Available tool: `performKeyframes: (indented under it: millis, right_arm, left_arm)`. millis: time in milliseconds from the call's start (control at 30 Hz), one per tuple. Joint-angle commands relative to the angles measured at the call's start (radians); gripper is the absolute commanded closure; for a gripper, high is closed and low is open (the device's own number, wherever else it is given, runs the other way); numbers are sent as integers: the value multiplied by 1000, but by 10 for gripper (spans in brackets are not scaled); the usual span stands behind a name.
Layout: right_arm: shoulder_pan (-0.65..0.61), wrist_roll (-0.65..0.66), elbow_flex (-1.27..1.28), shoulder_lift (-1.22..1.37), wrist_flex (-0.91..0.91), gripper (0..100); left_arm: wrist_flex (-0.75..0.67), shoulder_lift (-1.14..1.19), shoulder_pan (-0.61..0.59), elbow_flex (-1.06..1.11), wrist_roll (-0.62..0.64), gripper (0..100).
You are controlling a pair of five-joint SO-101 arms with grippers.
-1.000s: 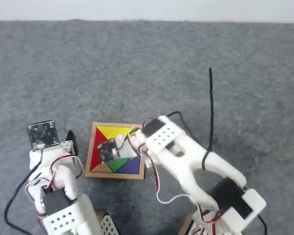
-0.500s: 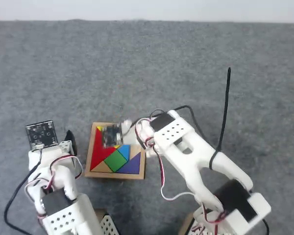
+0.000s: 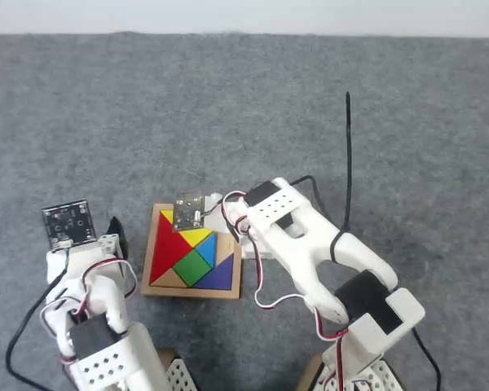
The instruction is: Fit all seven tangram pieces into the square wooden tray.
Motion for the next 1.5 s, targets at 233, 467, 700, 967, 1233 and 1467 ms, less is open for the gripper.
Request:
performKeyframes:
  millis: [233,467,700,967,1233,1467]
  right_arm:
    - [24,-17,-51,28,67,747]
    - [61,-26,-107,79,59,919]
    - [113,-290,-253,77,101,950]
    - [107,-783,-548,87,418,946]
    - [-70,-1292,-568,88,409,946]
    - [-157,-1545,-453,108,266,946]
  left_arm:
    - [-25,-11,-11,-1,-3,776]
    - [-25,-11,-9,-1,-3,776]
    - [-25,-11,-8,-1,-3,776]
    - [-23,-11,-8,1,-3,776]
    - [-23,-11,-8,1,-3,776]
    - [-23,-11,-11,1,-3,776]
